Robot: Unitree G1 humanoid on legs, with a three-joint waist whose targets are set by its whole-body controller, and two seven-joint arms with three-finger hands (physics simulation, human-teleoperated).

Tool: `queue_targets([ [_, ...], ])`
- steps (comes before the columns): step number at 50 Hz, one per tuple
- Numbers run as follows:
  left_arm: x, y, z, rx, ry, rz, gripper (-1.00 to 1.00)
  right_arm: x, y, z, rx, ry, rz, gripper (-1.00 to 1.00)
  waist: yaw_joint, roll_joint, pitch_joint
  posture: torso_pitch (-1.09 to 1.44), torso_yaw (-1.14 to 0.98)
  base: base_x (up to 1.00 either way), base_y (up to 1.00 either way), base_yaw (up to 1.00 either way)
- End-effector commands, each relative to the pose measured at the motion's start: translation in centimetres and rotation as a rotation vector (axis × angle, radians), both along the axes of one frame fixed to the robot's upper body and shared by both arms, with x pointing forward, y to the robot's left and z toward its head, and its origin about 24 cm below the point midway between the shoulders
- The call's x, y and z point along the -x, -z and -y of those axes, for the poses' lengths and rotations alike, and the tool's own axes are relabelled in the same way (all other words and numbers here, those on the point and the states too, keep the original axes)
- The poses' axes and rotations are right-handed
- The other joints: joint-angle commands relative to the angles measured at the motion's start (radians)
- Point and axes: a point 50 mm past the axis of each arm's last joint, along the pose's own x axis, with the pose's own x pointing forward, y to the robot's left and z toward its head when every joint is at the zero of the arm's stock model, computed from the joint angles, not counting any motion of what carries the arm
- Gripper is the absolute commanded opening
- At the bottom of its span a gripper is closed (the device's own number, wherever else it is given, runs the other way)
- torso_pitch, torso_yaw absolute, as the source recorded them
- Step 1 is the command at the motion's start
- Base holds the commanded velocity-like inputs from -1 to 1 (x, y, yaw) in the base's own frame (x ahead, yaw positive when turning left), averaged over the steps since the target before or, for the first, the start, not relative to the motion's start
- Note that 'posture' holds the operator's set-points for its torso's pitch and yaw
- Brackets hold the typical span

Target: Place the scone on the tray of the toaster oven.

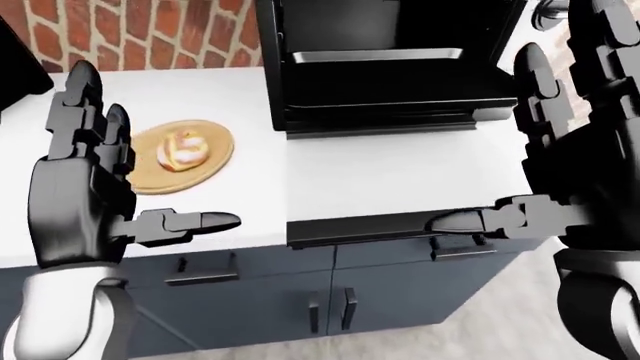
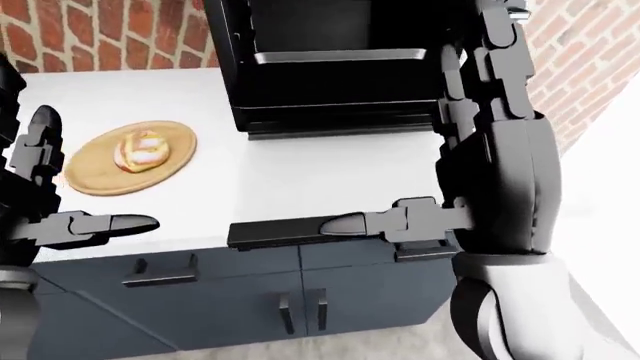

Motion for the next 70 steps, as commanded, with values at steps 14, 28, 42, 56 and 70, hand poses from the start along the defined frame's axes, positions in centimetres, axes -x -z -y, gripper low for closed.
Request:
queue_targets([
  [14,0.4,-1.1,0.0,-0.014,-0.005,0.063,1.00,0.6,-1.3,0.2,0.005,0.005,0.067,1.00,0.016,-0.067,-0.009,0.00,0.00,0.00,0.00,0.00],
  [28,0.4,-1.0,-0.1,-0.011,-0.009,0.060,1.00,0.5,-1.2,0.1,0.006,0.009,0.073,1.00,0.006,-0.051,-0.020,0.00,0.00,0.00,0.02,0.00],
  [42,0.5,-0.7,0.0,-0.013,-0.005,0.053,1.00,0.5,-1.0,0.3,0.001,0.016,0.071,1.00,-0.006,0.036,-0.002,0.00,0.00,0.00,0.21,0.00],
  [56,0.3,-1.0,0.1,-0.020,-0.002,0.056,1.00,0.9,-1.9,0.5,-0.015,0.019,0.095,1.00,0.006,-0.023,0.008,0.00,0.00,0.00,0.06,0.00],
  [70,0.5,-0.7,-0.1,-0.019,-0.007,0.053,1.00,0.9,-1.7,0.6,-0.024,0.020,0.098,1.00,0.037,-0.113,0.023,0.00,0.00,0.02,0.00,0.00],
])
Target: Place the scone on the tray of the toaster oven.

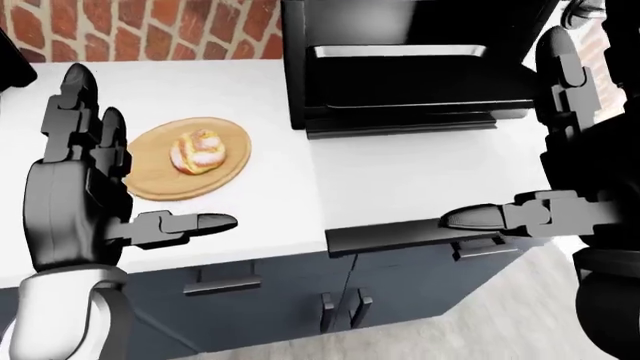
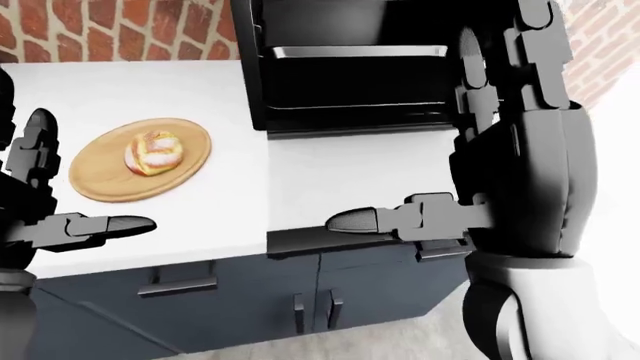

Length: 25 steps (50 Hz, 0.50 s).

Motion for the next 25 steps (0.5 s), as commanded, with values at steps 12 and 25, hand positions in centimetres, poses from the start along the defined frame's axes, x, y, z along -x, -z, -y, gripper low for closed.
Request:
queue_targets([
  [12,0.35,-0.77,0.20,-0.025,0.003,0.059,1.00,0.19,-0.60,0.01,0.003,0.010,0.059,1.00,-0.033,0.056,-0.021,0.00,0.00,0.26,0.00,0.00],
  [25,0.24,-1.27,0.17,-0.030,0.003,0.068,1.00,0.60,-1.55,0.08,-0.005,0.002,0.088,1.00,-0.023,0.049,-0.019,0.00,0.00,0.16,0.00,0.00],
])
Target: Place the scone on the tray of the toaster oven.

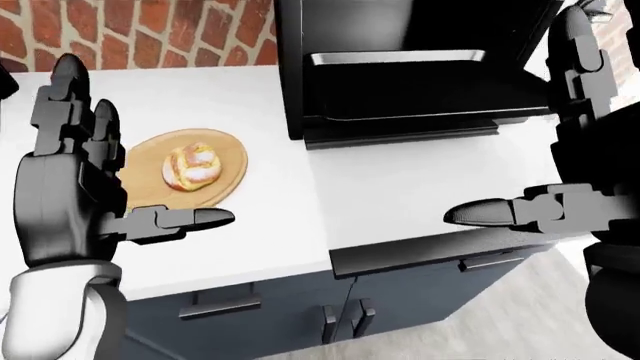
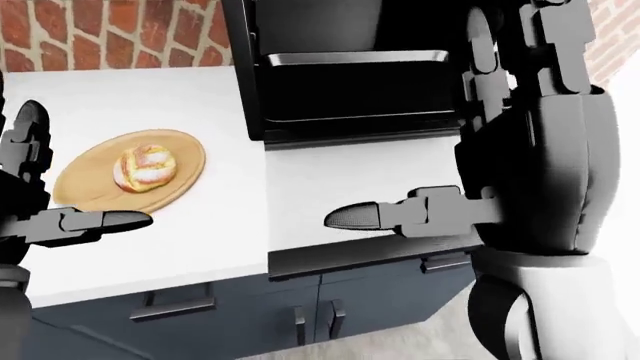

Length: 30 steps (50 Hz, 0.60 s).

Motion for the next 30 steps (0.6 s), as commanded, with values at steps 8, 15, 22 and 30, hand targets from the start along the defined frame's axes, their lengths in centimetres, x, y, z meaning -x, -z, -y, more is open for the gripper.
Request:
queue_targets([
  [8,0.5,-0.5,0.2,-0.016,0.010,0.049,1.00,0.4,-0.5,0.3,-0.015,0.009,0.045,1.00,0.002,0.010,-0.035,0.00,0.00,0.00,0.00,0.00],
  [15,0.6,-0.6,0.0,-0.020,0.003,0.053,1.00,0.6,-0.8,0.4,-0.015,0.011,0.052,1.00,-0.002,0.017,-0.037,0.00,0.00,0.00,0.00,0.00],
  [22,0.6,-0.5,0.0,-0.029,0.001,0.047,1.00,0.8,-0.9,0.6,-0.016,0.016,0.056,1.00,-0.002,0.014,-0.032,0.00,0.00,0.00,0.00,0.00],
  [30,-0.5,-1.8,-0.7,-0.110,0.004,0.003,1.00,0.9,-0.9,0.7,-0.019,0.020,0.063,1.00,0.002,0.010,-0.031,0.00,0.00,0.00,0.00,0.00],
])
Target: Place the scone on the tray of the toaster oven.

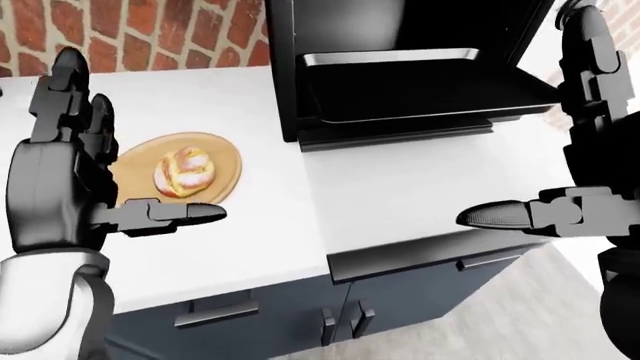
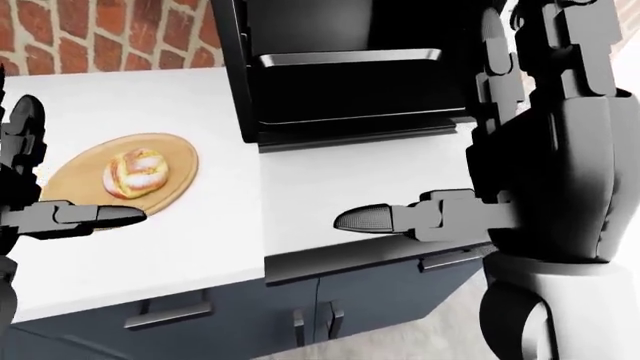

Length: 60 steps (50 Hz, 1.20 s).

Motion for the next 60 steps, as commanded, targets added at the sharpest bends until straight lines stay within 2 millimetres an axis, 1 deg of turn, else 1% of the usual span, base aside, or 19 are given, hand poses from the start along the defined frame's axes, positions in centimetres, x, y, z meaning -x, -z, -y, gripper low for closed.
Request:
queue_targets([
  [1,-0.1,-1.5,0.0,-0.045,0.010,0.050,1.00,0.4,-0.8,0.1,-0.001,0.011,0.064,1.00,-0.001,0.004,-0.016,0.00,0.00,0.00,0.00,0.00],
  [3,-0.8,-2.0,-0.3,-0.085,0.011,0.031,1.00,0.4,-0.8,0.2,-0.002,0.011,0.063,1.00,0.001,0.003,-0.015,0.00,0.00,0.00,0.00,0.00],
  [8,-2.6,-3.3,-1.0,-0.117,0.009,0.019,1.00,0.5,-0.9,0.4,-0.001,0.016,0.064,1.00,0.004,0.002,-0.016,0.00,0.00,0.00,0.00,0.00],
  [16,-3.9,-4.7,-2.0,-0.215,-0.020,-0.057,1.00,0.7,-1.0,0.6,-0.004,0.020,0.067,1.00,0.001,0.002,-0.019,0.00,0.00,0.00,0.00,0.00],
  [20,-4.7,-4.9,-2.2,-0.228,-0.013,-0.116,1.00,0.7,-0.9,0.5,-0.005,0.019,0.067,1.00,-0.001,0.003,-0.020,0.00,0.00,0.00,0.00,0.00],
  [27,-7.3,-3.9,-2.2,-0.274,0.009,-0.196,1.00,0.9,-0.8,0.9,-0.009,0.026,0.065,1.00,-0.001,0.003,-0.025,0.00,0.00,0.00,0.00,0.00],
  [31,-8.1,-3.1,-2.8,-0.280,-0.002,-0.224,1.00,0.9,-0.6,0.9,-0.009,0.028,0.065,1.00,-0.004,0.001,-0.028,0.00,0.00,0.00,0.00,0.00],
  [36,-8.5,-2.7,-2.9,-0.316,-0.004,-0.263,1.00,1.0,-0.8,0.9,-0.008,0.027,0.065,1.00,-0.009,-0.002,-0.031,0.00,0.00,0.00,0.00,0.00],
  [38,-8.7,-2.7,-2.9,-0.321,-0.003,-0.262,1.00,1.0,-0.8,1.0,-0.009,0.028,0.065,1.00,-0.010,-0.003,-0.031,0.00,0.00,0.00,0.00,0.00],
  [39,-8.9,-2.9,-3.1,-0.352,-0.012,-0.268,1.00,1.0,-0.9,0.9,-0.007,0.025,0.066,1.00,-0.009,-0.003,-0.031,0.00,0.00,0.00,0.00,0.00],
  [43,-9.5,-3.8,-3.6,-0.377,-0.018,-0.287,1.00,1.1,-1.1,1.0,-0.007,0.028,0.067,1.00,-0.008,-0.005,-0.032,0.00,0.00,0.00,0.00,0.00],
  [47,-9.7,-4.0,-3.8,-0.397,-0.019,-0.304,1.00,1.0,-1.1,1.0,-0.005,0.028,0.068,1.00,-0.008,-0.005,-0.030,0.00,0.00,0.00,0.00,0.00],
  [54,-10.3,-4.3,-3.6,-0.463,0.004,-0.340,1.00,1.0,-1.1,1.0,-0.007,0.030,0.068,1.00,-0.006,-0.005,-0.029,0.00,0.00,0.00,0.00,0.00],
  [60,-10.8,-4.1,-3.1,-0.494,0.035,-0.376,1.00,1.1,-1.1,1.3,-0.010,0.034,0.069,1.00,-0.004,-0.008,-0.027,0.00,0.00,0.00,0.00,0.00],
])
